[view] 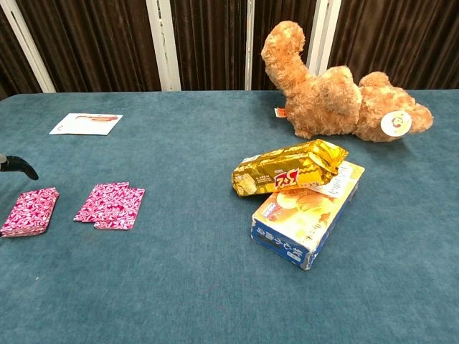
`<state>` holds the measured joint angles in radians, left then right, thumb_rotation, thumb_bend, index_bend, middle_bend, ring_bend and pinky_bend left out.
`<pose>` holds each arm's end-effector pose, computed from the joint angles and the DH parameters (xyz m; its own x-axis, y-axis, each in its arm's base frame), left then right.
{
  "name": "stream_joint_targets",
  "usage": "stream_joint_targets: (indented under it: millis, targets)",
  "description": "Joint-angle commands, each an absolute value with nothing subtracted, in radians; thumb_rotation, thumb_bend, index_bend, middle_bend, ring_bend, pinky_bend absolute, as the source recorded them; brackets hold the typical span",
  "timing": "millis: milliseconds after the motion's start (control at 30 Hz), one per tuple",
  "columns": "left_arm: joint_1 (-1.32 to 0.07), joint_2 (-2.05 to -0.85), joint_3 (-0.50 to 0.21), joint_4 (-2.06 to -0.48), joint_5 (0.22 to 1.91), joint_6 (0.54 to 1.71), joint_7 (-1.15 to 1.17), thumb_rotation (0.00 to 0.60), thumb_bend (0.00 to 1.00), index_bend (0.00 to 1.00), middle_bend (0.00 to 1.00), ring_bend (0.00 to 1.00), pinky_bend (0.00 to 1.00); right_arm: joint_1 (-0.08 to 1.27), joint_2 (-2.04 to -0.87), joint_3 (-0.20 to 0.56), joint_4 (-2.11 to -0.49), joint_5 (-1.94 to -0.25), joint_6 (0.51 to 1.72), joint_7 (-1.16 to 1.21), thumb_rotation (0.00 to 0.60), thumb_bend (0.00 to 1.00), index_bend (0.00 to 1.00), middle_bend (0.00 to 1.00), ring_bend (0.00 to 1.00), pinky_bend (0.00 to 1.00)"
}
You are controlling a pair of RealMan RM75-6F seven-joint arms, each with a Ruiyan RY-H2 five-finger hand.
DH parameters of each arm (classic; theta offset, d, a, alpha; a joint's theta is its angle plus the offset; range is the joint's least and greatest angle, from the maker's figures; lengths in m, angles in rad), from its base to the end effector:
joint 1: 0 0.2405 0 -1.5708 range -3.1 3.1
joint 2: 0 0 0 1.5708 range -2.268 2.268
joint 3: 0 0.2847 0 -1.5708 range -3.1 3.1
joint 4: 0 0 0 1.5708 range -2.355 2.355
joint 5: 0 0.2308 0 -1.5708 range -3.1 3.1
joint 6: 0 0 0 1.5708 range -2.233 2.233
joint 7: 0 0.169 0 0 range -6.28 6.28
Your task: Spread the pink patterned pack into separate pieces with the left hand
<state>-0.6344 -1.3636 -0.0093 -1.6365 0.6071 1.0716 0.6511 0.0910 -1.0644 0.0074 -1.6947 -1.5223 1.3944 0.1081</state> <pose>-0.3049 0.3332 0.0084 0.5266 0.4921 0.6932 0.7839 0.0343 -0.6199 -0.3363 -0.1995 0.1410 0.2717 -0.1378 0.9525 -0.9622 -0.0221 0.2713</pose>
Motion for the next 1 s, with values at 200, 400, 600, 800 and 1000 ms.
stream_joint_targets:
  millis: [200, 400, 600, 800, 1000]
  targets:
    - [-0.639, -1.387, -0.007, -1.63, 0.602, 1.073, 0.669, 0.6, 0.21, 0.17, 0.0, 0.0, 0.0, 0.092, -1.065, 0.008, -1.695, -1.522, 1.393, 0.107, 0.6, 0.36, 0.0, 0.0, 0.0, 0.05]
    - [-0.641, -1.397, -0.015, -1.629, 0.599, 1.086, 0.676, 0.6, 0.21, 0.17, 0.0, 0.0, 0.0, 0.091, -1.064, 0.007, -1.694, -1.522, 1.393, 0.11, 0.6, 0.36, 0.0, 0.0, 0.0, 0.05]
    - [-0.644, -1.417, -0.021, -1.614, 0.58, 1.083, 0.683, 0.6, 0.32, 0.27, 0.0, 0.0, 0.0, 0.091, -1.064, 0.006, -1.695, -1.523, 1.392, 0.109, 0.6, 0.36, 0.0, 0.0, 0.0, 0.05]
    - [-0.635, -1.436, -0.029, -1.606, 0.609, 1.096, 0.659, 0.6, 0.46, 0.46, 0.0, 0.0, 0.0, 0.092, -1.064, 0.007, -1.695, -1.523, 1.393, 0.11, 0.6, 0.36, 0.0, 0.0, 0.0, 0.05]
    - [-0.627, -1.428, -0.038, -1.628, 0.654, 1.107, 0.629, 0.6, 0.47, 0.49, 0.0, 0.0, 0.0, 0.091, -1.064, 0.008, -1.695, -1.524, 1.395, 0.111, 0.6, 0.36, 0.0, 0.0, 0.0, 0.05]
